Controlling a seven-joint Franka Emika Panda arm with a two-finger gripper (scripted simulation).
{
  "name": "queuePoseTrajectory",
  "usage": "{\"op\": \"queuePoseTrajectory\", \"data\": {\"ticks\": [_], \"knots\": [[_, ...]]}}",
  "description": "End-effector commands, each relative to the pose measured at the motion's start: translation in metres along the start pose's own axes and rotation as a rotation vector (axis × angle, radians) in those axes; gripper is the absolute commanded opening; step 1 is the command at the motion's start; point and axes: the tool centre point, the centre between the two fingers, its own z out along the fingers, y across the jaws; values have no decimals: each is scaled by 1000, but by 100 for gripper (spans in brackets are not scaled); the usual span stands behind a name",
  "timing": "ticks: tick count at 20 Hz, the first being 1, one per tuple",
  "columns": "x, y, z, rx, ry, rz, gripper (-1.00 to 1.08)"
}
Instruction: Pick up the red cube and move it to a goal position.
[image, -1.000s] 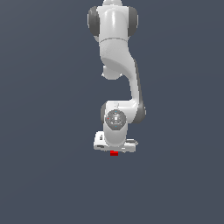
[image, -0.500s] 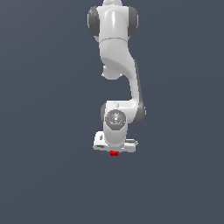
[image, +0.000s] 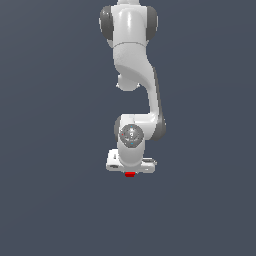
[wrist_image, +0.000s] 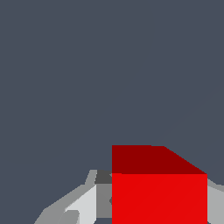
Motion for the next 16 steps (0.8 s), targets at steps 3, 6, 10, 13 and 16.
{"op": "queuePoseTrajectory", "data": {"ticks": [3, 6, 10, 13, 16], "knots": [[-5, 7, -8, 0, 1, 0, -100], [-12, 14, -15, 0, 1, 0, -100], [-24, 27, -30, 0, 1, 0, -100], [-32, 37, -40, 0, 1, 0, -100], [-38, 45, -49, 0, 1, 0, -100]]}}
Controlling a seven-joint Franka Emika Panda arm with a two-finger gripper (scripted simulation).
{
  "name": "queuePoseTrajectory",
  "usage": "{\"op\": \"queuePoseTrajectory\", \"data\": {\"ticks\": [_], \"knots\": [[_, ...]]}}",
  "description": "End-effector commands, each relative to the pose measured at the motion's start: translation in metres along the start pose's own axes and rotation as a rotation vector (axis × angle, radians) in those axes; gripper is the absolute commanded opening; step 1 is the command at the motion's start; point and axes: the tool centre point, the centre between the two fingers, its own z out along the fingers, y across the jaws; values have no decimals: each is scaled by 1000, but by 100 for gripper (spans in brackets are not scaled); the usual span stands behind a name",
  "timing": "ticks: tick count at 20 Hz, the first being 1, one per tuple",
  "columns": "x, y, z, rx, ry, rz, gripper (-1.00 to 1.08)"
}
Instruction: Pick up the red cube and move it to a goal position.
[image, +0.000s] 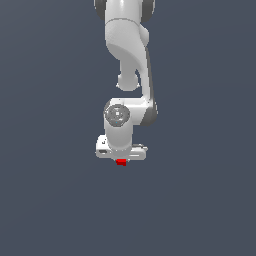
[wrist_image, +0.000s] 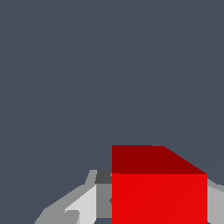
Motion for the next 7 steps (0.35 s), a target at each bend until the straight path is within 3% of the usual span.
{"op": "queuePoseTrajectory", "data": {"ticks": [1, 7], "knots": [[-5, 6, -7, 0, 0, -1, -100], [-10, 12, -13, 0, 0, -1, -100]]}}
